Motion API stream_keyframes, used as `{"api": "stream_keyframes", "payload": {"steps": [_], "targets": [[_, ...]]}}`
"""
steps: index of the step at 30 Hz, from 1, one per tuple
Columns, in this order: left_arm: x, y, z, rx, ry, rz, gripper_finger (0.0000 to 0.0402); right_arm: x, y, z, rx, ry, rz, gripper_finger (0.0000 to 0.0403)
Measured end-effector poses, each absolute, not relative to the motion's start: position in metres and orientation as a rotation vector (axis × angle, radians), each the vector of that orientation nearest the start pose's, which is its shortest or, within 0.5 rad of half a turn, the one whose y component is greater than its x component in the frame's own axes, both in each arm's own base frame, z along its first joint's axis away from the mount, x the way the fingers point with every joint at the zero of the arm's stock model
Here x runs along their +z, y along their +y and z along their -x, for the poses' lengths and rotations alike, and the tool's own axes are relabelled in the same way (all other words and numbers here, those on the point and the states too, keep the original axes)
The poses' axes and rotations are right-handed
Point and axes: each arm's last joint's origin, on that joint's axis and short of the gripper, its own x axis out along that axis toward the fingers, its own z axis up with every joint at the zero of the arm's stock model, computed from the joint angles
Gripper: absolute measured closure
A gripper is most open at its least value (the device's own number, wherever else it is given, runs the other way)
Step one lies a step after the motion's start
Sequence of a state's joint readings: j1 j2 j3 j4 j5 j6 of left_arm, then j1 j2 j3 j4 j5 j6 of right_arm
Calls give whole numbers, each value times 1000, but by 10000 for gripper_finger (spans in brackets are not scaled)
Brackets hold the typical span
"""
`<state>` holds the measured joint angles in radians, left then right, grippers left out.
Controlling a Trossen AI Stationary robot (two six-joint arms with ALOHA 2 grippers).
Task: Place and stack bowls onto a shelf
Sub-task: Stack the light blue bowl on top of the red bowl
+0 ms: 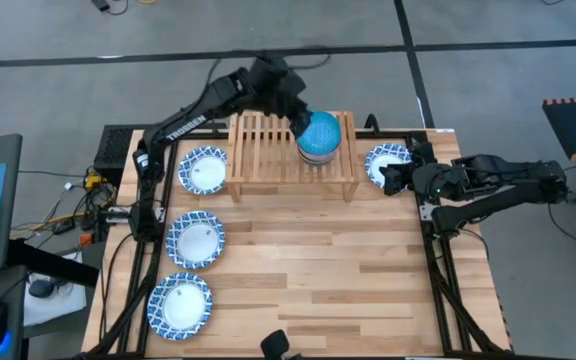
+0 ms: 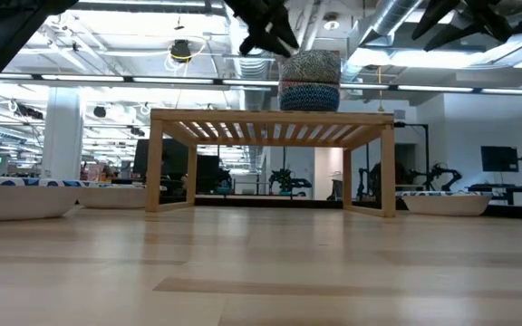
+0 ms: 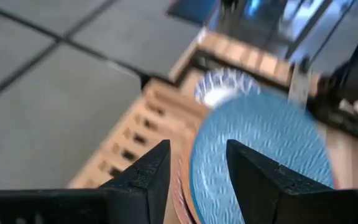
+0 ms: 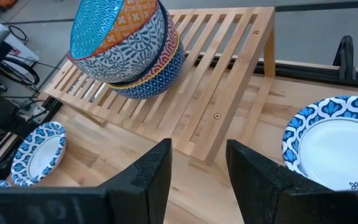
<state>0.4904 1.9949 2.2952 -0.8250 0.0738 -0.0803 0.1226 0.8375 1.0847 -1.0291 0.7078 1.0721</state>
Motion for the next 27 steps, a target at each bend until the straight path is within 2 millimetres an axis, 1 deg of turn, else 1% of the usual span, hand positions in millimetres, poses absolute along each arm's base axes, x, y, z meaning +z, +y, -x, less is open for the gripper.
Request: {"api": "stream_keyframes", "payload": {"steps": [3, 6, 9, 12, 15, 19, 23, 25, 27], "targets": [[448, 200, -373, 437, 402, 186, 261, 355, -3, -131, -860, 347, -678, 223], [459, 200, -371, 432, 309, 166, 261, 355, -3, -132, -856, 338, -681, 223], [460, 200, -372, 424, 304, 165, 261, 356, -2, -137, -853, 328, -681, 223], [457, 195, -374, 411, 324, 168, 261, 357, -3, -146, -852, 302, -627, 223], [455, 183, -379, 372, 359, 165, 261, 365, -9, -158, -832, 247, -541, 223], [446, 152, -389, 268, 457, 118, 261, 382, -28, -169, -834, 141, -399, 223], [432, 119, -403, 227, 544, 16, 261, 394, -60, -175, -765, 77, -299, 223], [426, 104, -408, 211, 584, -8, 261, 395, -78, -177, -700, 77, -289, 223], [425, 93, -411, 197, 586, -27, 261, 392, -98, -180, -638, 91, -291, 223]]}}
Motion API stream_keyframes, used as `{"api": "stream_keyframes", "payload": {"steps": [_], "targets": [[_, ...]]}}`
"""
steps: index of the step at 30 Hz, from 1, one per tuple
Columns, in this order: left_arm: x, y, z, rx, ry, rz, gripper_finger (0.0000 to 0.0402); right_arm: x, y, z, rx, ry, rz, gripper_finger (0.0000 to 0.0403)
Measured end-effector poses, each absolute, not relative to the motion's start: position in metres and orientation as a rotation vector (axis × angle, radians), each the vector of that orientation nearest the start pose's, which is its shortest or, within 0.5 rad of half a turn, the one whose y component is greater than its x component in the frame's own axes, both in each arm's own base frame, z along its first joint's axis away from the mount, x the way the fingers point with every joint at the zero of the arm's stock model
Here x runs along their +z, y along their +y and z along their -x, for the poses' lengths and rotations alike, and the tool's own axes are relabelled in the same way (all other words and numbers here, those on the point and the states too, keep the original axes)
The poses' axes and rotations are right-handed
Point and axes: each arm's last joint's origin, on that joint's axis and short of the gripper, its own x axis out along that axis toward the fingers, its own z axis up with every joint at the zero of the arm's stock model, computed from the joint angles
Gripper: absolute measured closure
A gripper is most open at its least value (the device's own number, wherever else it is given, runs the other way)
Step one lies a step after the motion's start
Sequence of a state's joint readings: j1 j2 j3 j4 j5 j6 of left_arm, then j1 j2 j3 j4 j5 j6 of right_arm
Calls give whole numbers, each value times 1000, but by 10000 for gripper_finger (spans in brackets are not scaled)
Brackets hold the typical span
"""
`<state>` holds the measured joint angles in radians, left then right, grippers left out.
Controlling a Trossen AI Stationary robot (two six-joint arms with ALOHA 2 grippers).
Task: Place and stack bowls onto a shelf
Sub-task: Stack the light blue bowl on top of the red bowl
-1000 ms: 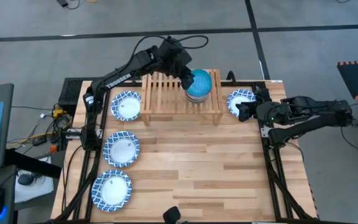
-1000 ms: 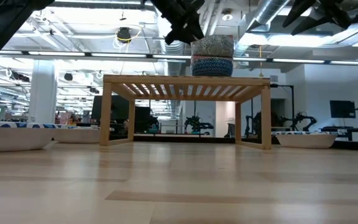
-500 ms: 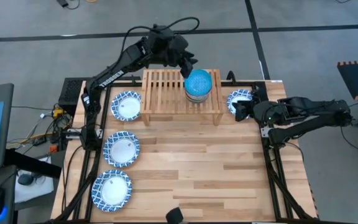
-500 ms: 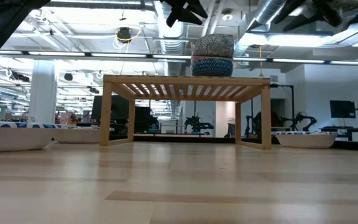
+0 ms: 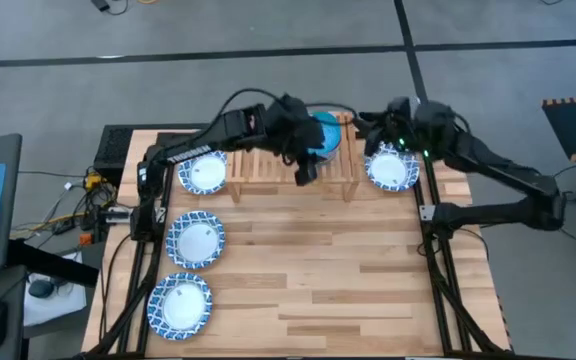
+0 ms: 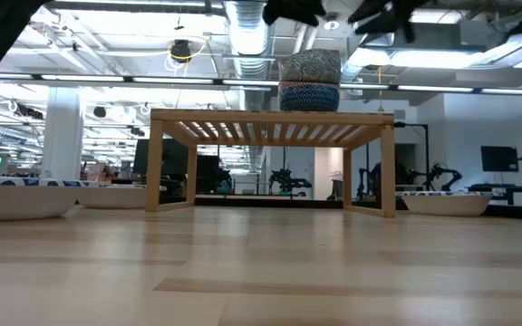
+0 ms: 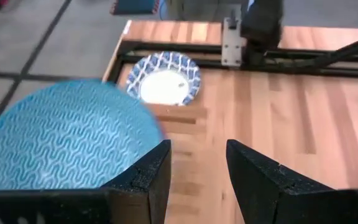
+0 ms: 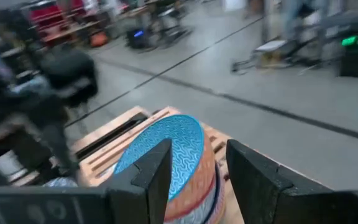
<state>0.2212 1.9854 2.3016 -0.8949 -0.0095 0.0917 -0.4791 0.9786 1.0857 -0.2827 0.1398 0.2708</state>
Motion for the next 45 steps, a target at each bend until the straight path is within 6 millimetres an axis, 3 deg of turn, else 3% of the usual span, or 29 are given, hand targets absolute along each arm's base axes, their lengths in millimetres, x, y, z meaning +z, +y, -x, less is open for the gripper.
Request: {"api": "stream_keyframes", "payload": {"steps": [5, 10, 17, 32, 35, 42, 45], "targets": [[428, 77, -413, 275, 586, -88, 261, 378, -143, -192, -489, 105, -324, 223], [428, 82, -412, 354, 585, -90, 261, 373, -173, -206, -374, 25, -303, 232], [396, 88, -433, 339, 677, -51, 261, 352, -199, -218, -272, 61, -328, 252], [385, 92, -432, 369, 761, -67, 261, 334, -201, -217, -252, 215, -253, 271], [385, 92, -432, 377, 764, -71, 261, 344, -198, -213, -256, 175, -226, 271], [384, 89, -432, 380, 774, -76, 261, 389, -192, -207, -271, 37, -118, 271], [384, 85, -433, 380, 774, -83, 261, 394, -198, -214, -269, 23, -98, 271]]}}
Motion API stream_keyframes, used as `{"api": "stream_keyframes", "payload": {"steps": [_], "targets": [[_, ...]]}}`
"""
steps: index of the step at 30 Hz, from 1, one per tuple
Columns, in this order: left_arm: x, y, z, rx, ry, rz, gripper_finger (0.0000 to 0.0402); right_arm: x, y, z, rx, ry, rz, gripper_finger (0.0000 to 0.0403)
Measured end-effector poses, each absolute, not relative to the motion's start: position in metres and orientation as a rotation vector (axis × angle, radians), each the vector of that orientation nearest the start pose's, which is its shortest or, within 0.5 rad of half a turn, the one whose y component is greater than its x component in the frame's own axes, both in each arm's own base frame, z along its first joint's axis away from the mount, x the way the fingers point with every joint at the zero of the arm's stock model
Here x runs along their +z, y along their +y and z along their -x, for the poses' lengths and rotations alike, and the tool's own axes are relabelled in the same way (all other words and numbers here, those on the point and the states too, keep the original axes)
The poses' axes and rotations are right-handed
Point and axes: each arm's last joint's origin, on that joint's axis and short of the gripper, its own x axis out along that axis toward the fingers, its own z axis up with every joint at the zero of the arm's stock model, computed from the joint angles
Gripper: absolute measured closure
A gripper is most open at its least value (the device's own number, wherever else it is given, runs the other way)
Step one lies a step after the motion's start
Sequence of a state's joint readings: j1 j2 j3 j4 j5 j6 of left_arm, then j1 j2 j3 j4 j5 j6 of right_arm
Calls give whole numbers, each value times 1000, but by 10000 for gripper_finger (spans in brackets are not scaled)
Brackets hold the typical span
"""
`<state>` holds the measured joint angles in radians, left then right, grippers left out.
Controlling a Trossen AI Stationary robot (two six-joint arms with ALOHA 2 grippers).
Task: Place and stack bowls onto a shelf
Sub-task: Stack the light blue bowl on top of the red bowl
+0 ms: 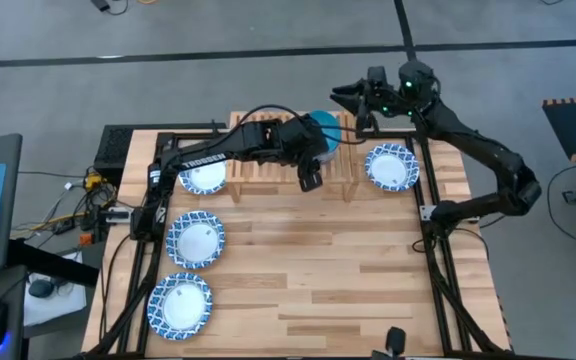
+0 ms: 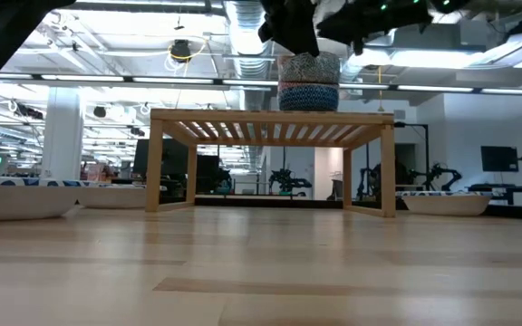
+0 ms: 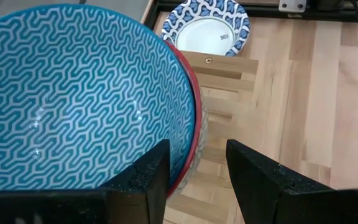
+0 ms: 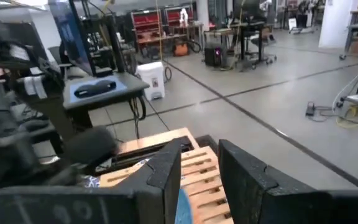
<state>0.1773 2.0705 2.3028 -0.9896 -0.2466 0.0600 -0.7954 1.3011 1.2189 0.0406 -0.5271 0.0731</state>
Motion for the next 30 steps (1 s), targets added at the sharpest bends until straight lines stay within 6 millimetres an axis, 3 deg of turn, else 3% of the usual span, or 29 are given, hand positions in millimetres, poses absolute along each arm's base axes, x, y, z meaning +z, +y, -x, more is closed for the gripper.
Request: {"api": "stream_keyframes", "payload": {"steps": [7, 12, 19, 30], "targets": [[384, 80, -433, 395, 785, -101, 261, 376, -206, -241, -205, 81, -128, 271], [382, 79, -431, 403, 804, -95, 261, 363, -208, -250, -189, 144, -138, 271], [383, 80, -431, 426, 804, -102, 261, 353, -216, -240, -232, 234, -174, 271], [383, 82, -430, 486, 815, -136, 261, 352, -220, -231, -264, 246, -267, 271]]}}
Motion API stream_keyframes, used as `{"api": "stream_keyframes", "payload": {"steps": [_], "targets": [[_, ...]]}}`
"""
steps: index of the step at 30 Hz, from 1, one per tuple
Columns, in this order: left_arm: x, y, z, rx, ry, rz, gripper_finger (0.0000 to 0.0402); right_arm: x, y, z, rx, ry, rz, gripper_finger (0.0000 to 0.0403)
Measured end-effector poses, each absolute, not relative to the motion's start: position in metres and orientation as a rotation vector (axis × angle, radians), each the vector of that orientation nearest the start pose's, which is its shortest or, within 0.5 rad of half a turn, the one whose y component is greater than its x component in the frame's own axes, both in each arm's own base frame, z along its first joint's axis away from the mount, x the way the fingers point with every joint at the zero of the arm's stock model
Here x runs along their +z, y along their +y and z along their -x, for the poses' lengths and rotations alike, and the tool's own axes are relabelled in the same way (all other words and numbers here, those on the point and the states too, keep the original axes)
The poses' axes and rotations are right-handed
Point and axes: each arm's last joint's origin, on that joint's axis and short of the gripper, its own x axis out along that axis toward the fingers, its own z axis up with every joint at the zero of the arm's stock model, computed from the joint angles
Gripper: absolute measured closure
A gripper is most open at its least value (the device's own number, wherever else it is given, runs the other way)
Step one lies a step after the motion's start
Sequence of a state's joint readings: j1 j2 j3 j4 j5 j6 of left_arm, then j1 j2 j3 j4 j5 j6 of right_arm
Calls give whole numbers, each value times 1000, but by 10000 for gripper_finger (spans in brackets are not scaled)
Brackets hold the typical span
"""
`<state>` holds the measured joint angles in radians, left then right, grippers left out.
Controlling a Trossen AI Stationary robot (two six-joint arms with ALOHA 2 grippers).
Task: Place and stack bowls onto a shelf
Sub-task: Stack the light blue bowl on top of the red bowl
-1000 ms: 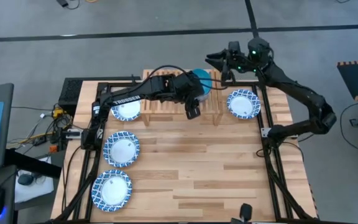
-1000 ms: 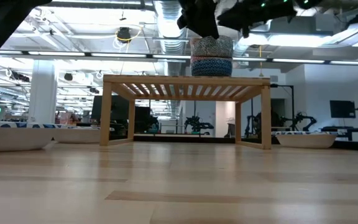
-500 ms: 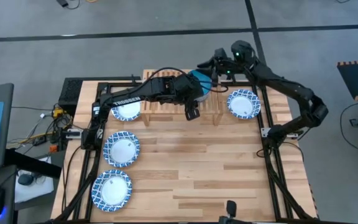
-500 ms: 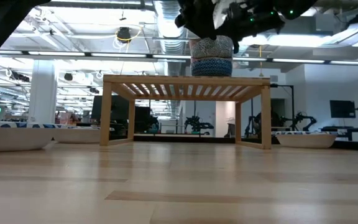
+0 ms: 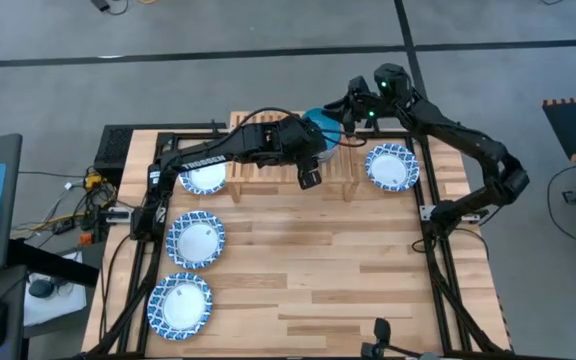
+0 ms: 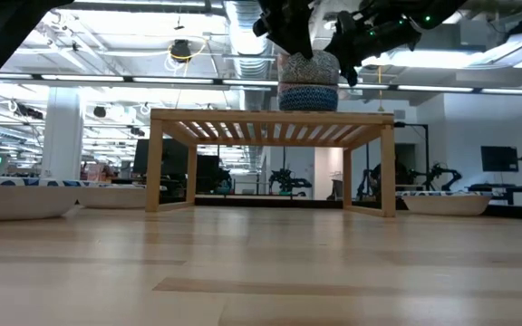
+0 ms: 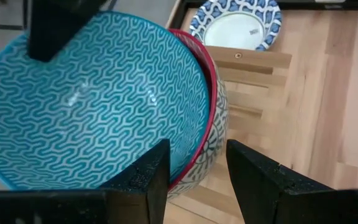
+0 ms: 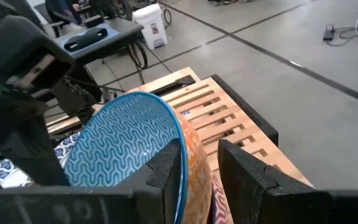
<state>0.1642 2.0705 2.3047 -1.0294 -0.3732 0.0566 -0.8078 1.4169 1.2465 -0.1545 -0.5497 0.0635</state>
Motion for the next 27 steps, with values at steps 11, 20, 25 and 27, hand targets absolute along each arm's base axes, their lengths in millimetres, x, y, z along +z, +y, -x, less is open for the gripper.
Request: {"api": "stream_keyframes", "payload": {"steps": [11, 20, 25, 27], "targets": [[382, 82, -429, 506, 819, -146, 261, 360, -212, -230, -255, 221, -250, 356], [383, 82, -429, 519, 817, -151, 261, 364, -208, -227, -287, 242, -294, 341], [382, 83, -429, 519, 823, -158, 261, 382, -198, -229, -364, 347, -167, 287], [382, 83, -429, 518, 825, -163, 261, 387, -193, -231, -386, 386, -110, 273]]}}
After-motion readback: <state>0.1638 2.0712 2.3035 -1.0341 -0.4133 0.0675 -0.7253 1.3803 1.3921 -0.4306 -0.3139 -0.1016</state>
